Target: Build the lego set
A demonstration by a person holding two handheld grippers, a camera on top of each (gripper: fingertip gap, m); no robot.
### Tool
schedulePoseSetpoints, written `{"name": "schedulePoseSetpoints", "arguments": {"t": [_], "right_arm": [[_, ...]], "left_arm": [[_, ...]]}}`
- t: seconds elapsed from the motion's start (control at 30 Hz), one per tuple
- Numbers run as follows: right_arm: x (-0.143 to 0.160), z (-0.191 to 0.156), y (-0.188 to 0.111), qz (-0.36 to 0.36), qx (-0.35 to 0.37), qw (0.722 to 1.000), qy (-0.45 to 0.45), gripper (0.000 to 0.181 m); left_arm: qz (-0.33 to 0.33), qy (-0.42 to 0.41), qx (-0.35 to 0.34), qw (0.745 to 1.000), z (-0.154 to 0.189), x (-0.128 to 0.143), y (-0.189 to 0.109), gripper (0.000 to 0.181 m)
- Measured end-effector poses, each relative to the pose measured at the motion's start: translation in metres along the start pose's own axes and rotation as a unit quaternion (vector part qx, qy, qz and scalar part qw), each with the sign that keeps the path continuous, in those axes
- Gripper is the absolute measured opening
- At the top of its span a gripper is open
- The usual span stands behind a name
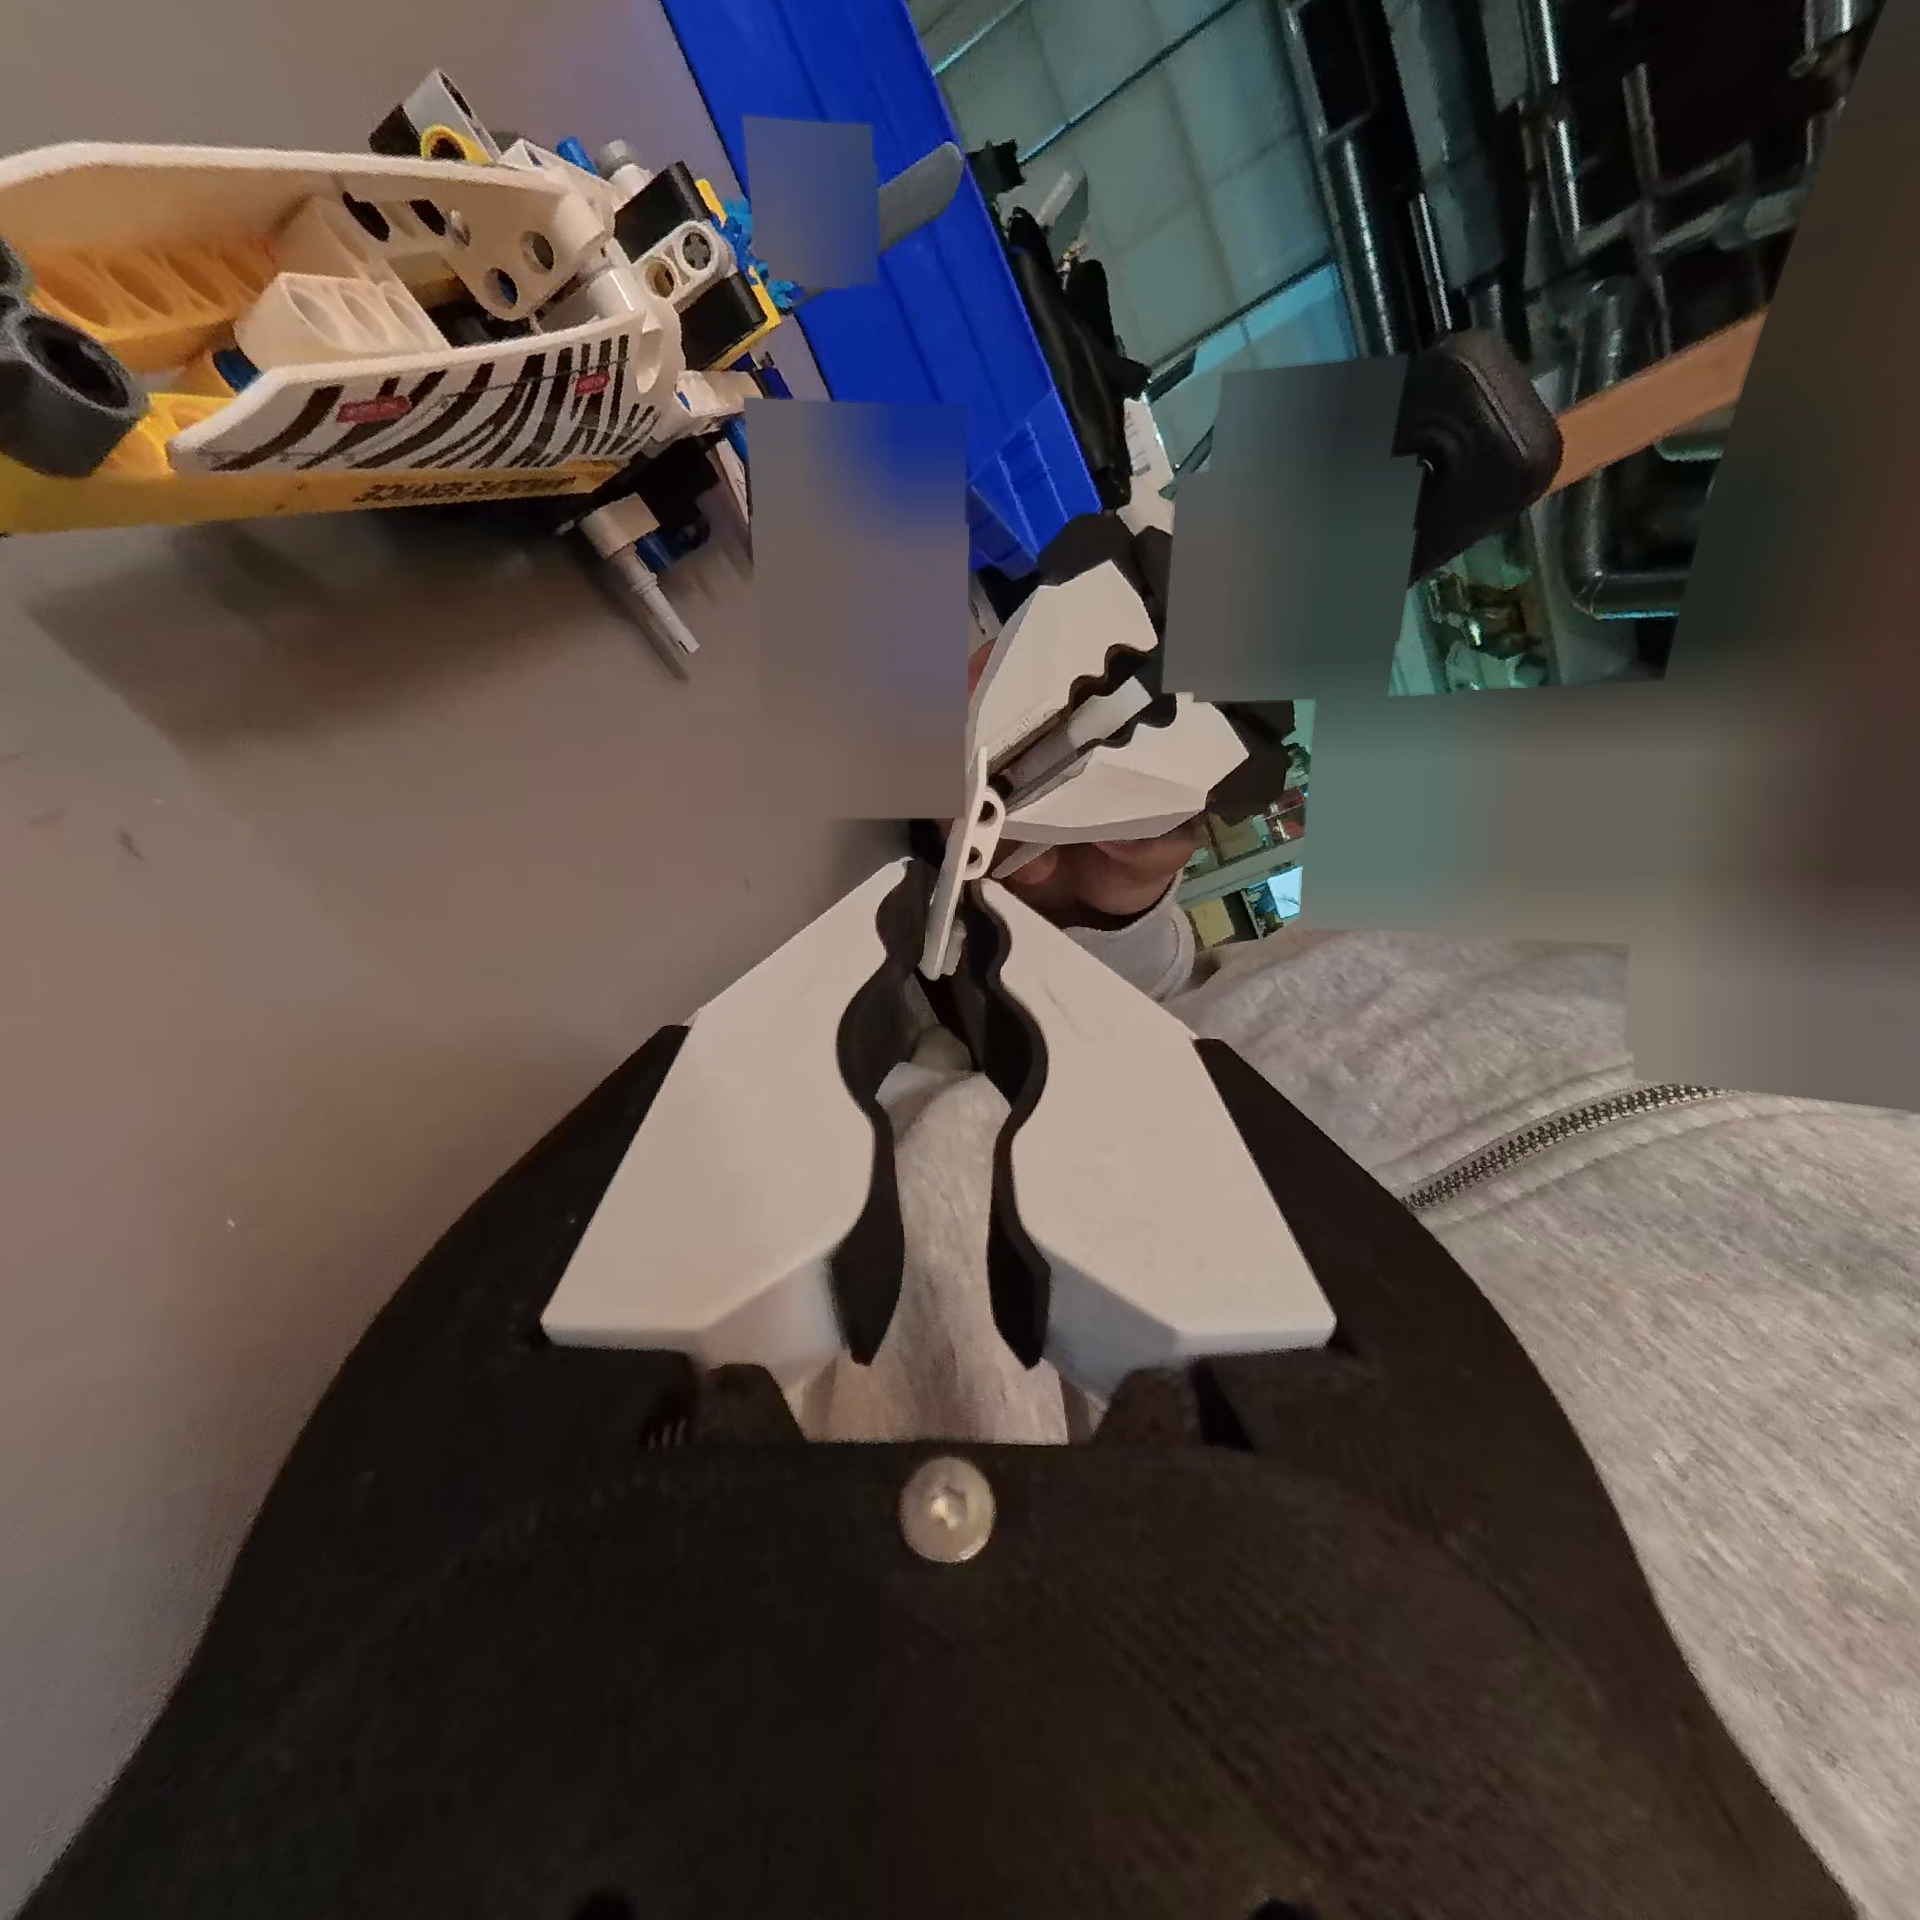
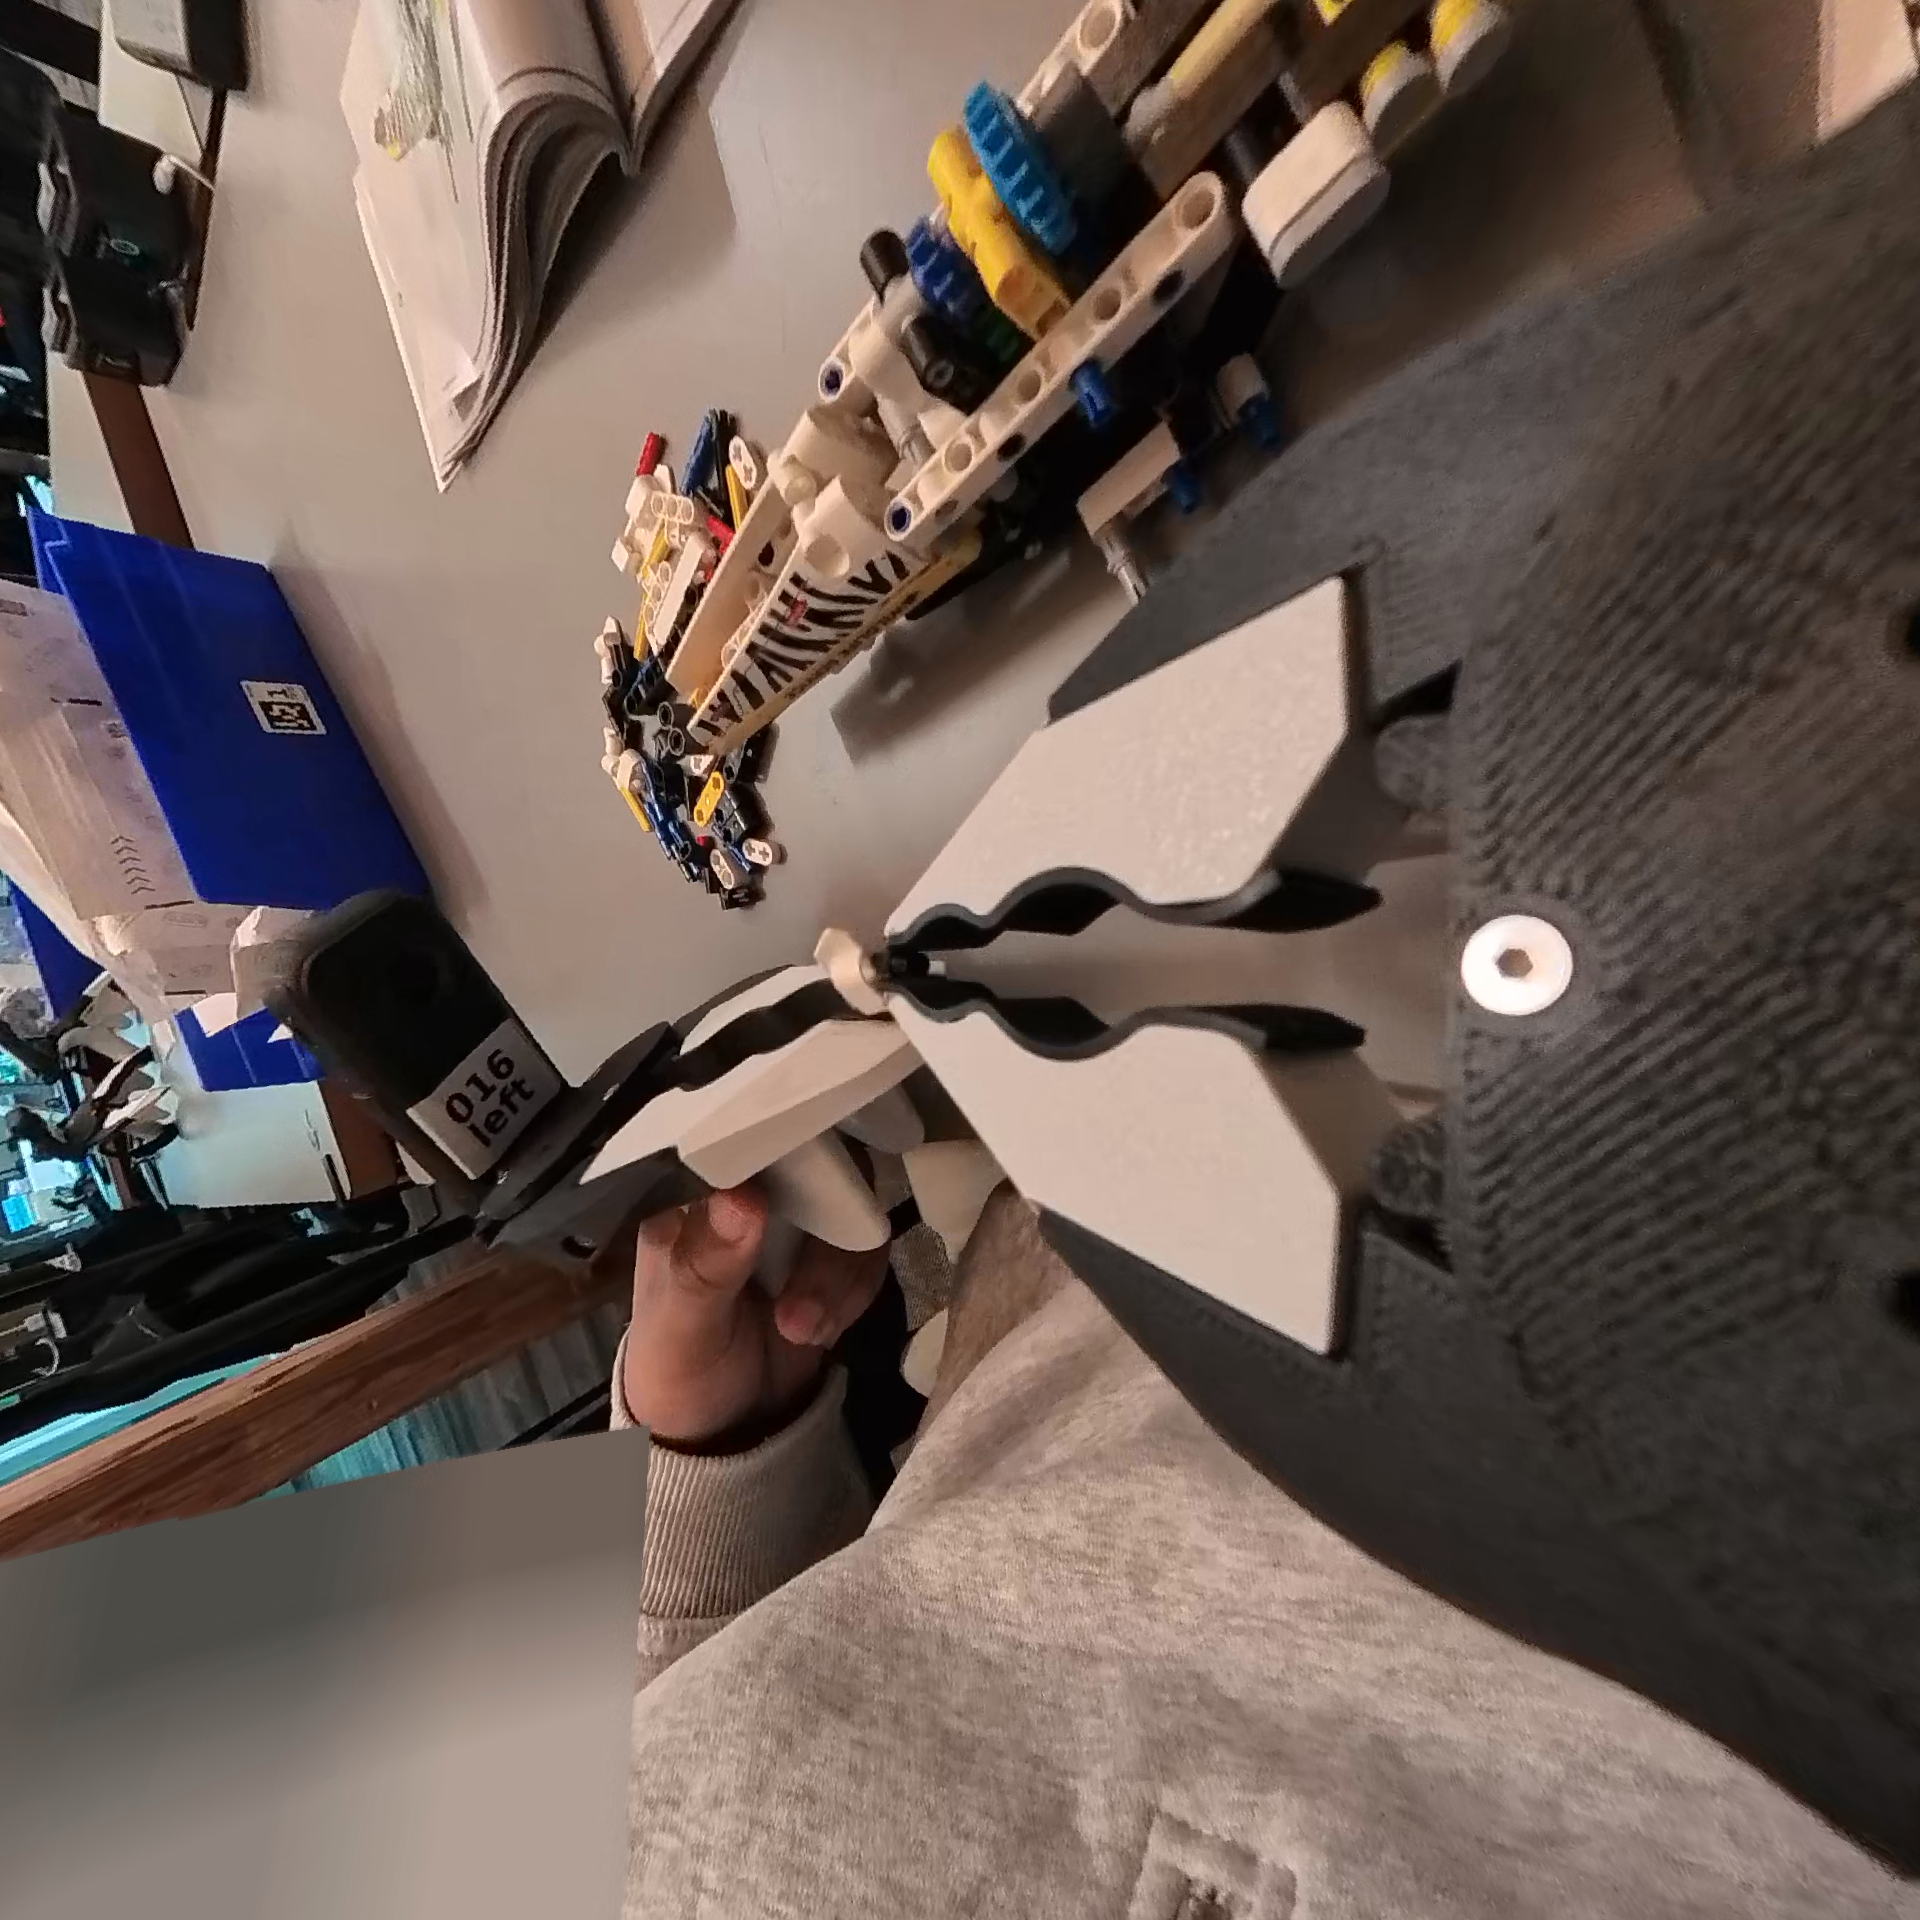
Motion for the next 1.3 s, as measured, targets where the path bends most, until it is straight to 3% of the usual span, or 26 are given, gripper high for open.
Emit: {"name": "schedulePoseSetpoints", "arguments": {"t": [0.13, 0.3, 0.47, 0.57, 1.07, 1.3], "right_arm": [[0.002, 0.003, -0.001, -0.006, 0.01, 1.0, -0.001, 0.002], [0.003, 0.006, -0.002, -0.009, 0.016, 1.0, 0.006, 0.002], [0.005, 0.01, -0.006, -0.009, 0.028, 1.0, 0.006, 0.002], [0.004, 0.011, -0.01, -0.004, 0.03, 0.999, 0.01, 0.002], [0.005, 0.014, -0.023, 0.007, 0.039, 0.999, 0.018, 0.003], [0.005, 0.014, -0.024, 0.008, 0.041, 0.999, 0.018, 0.003]], "left_arm": [[0.005, 0.019, -0.03, 0.999, -0.005, -0.003, -0.003, 0.005], [-0.038, 0.061, -0.154, 0.985, -0.034, 0.004, -0.009, 0.005], [-0.097, 0.142, -0.275, 0.946, -0.052, 0.01, -0.018, 0.006], [-0.109, 0.188, -0.313, 0.924, -0.053, 0.009, -0.018, 0.006], [-0.153, 0.271, -0.397, 0.863, -0.058, 0.0, -0.013, 0.011], [-0.157, 0.264, -0.41, 0.859, -0.059, -0.002, -0.012, 0.01]]}}
Point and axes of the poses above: each gripper's, where its closed fingertips meet, y out along the fingers, x out of its underside, z = x × y across the jaws, the point moved 1 cm from there along -y, back along the fingers, and after that the axes turned 7 degrees about -y, right-handed, at the moved point
